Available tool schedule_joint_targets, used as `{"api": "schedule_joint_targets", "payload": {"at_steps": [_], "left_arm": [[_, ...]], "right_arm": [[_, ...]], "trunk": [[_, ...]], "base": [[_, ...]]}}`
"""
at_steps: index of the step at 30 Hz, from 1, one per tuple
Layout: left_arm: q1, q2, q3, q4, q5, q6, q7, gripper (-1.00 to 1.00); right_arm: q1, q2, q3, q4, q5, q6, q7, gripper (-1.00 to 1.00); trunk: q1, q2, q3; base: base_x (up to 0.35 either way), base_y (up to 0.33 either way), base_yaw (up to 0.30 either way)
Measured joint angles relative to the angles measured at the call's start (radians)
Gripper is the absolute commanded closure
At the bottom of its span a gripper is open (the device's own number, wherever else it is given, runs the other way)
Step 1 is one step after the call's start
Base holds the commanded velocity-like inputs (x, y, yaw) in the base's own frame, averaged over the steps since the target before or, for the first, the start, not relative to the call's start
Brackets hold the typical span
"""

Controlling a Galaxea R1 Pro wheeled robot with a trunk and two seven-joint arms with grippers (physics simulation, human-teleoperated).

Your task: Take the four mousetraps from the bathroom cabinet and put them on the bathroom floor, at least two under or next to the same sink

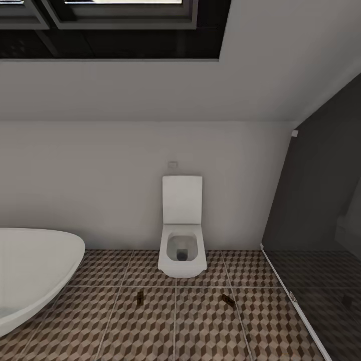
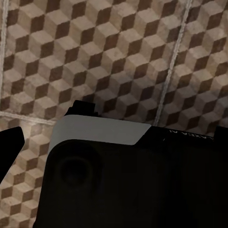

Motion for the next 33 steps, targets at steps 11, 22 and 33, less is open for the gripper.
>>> {"api": "schedule_joint_targets", "payload": {"at_steps": [11, 22, 33], "left_arm": [[0.003, 0.000, 0.000, 0.000, 0.000, 0.000, 0.000, -1.00], [0.003, 0.003, 0.000, -0.001, 0.001, 0.000, 0.000, -1.00], [0.003, 0.003, 0.000, -0.002, -0.002, 0.000, 0.000, -1.00]], "right_arm": [[0.020, 0.000, -0.001, -0.001, 0.000, -0.015, -0.001, -1.00], [0.021, 0.002, -0.003, -0.002, 0.001, -0.017, -0.003, -1.00], [0.021, 0.014, -0.005, -0.002, 0.002, -0.015, -0.003, -1.00]], "trunk": [[0.000, 0.000, 0.000], [0.000, 0.000, 0.000], [0.000, 0.000, 0.000]], "base": [[0.000, 0.000, 0.000], [0.000, 0.000, 0.000], [0.000, 0.000, 0.000]]}}
